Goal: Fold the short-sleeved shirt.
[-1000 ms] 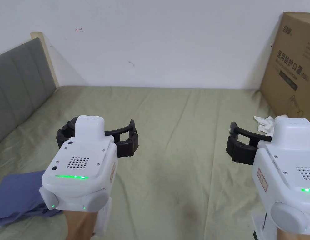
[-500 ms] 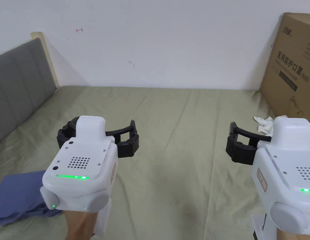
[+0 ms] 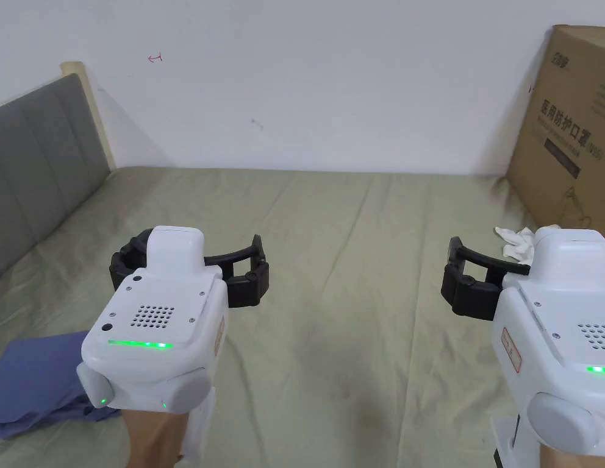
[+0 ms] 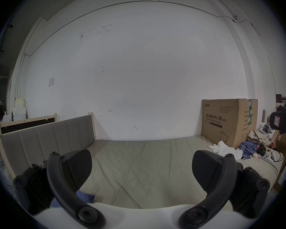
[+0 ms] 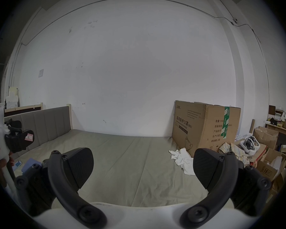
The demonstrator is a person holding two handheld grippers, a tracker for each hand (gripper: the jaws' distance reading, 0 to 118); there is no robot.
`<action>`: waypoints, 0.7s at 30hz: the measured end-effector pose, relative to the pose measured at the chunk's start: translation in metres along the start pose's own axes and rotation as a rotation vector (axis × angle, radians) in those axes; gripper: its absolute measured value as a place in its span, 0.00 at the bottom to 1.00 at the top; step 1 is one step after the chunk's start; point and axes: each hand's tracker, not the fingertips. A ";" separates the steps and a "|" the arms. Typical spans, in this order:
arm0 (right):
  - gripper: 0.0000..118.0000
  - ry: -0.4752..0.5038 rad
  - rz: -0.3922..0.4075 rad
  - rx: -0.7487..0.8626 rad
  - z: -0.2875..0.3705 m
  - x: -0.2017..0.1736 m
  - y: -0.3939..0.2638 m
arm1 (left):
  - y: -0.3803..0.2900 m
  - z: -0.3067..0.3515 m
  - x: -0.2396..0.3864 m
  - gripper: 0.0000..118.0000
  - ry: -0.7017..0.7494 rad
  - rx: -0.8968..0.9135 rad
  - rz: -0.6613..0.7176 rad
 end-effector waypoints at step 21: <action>1.00 -0.148 -0.264 -0.459 -0.028 0.000 0.011 | 0.003 0.003 -0.005 1.00 -0.005 -0.004 0.016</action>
